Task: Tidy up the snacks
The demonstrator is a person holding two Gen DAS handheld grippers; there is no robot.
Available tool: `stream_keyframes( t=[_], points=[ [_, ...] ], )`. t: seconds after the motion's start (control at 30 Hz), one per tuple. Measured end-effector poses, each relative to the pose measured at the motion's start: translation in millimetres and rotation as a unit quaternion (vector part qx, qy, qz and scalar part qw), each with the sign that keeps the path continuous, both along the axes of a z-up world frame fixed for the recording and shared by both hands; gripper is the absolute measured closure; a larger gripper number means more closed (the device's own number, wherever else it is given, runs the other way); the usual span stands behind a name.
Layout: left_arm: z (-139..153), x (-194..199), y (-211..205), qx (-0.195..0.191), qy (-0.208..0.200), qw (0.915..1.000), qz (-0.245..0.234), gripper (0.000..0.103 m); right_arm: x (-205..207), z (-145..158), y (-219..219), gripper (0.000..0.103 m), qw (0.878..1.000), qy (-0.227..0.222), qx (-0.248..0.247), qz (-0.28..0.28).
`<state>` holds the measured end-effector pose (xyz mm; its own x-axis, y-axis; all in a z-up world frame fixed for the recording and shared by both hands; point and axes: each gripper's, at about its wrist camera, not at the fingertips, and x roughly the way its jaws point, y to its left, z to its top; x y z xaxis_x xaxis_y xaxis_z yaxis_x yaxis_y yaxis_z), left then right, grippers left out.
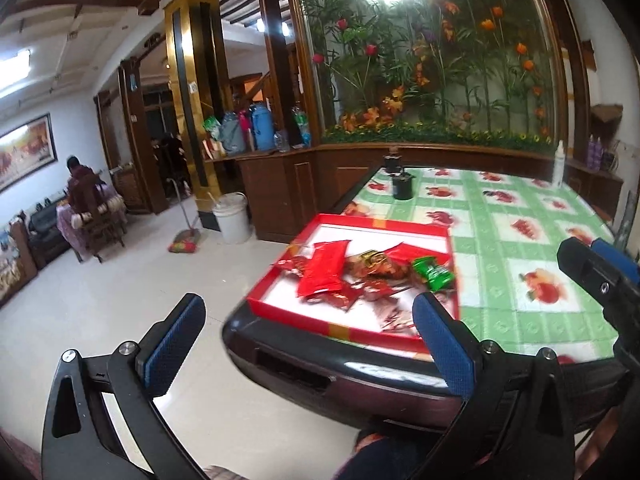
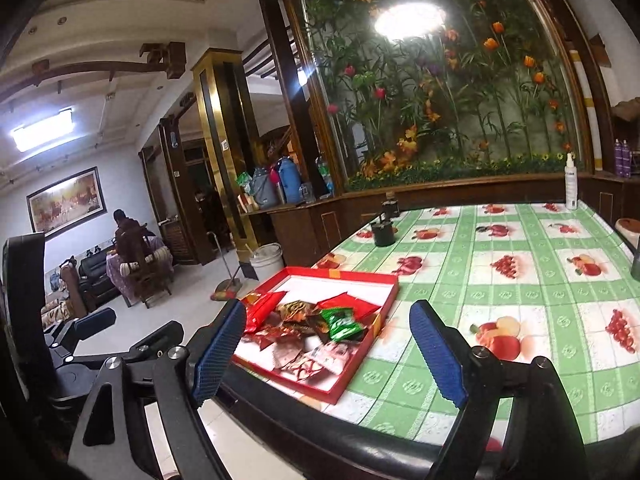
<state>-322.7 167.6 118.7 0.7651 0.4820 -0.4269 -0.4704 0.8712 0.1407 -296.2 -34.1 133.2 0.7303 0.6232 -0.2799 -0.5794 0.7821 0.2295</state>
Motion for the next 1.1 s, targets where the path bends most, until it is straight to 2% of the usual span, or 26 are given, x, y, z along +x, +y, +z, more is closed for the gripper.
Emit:
stream_keyframes(
  t=[0.1,0.3,0.5,0.73,1.1],
  points=[
    [-4,-6,9,-0.008,0.005,1.0000,0.000,0.000,-6,-4,9,0.018,1.000,-0.003,-0.008,0.007],
    [-2,-14,26,-0.054,-0.009,0.9985,-0.007,0.000,-17,-8,24,0.018,0.999,-0.019,-0.027,0.020],
    [-1,-20,34,-0.080,-0.020,0.9966,0.004,0.000,-16,-11,31,0.018,0.999,-0.005,-0.028,0.022],
    [-1,-22,37,-0.082,-0.024,0.9963,0.010,0.000,-21,-11,33,0.017,0.999,-0.016,-0.035,0.020],
    [1,-21,35,-0.075,-0.023,0.9969,0.007,0.000,-17,-12,32,0.017,0.999,-0.006,-0.035,0.020]
  ],
)
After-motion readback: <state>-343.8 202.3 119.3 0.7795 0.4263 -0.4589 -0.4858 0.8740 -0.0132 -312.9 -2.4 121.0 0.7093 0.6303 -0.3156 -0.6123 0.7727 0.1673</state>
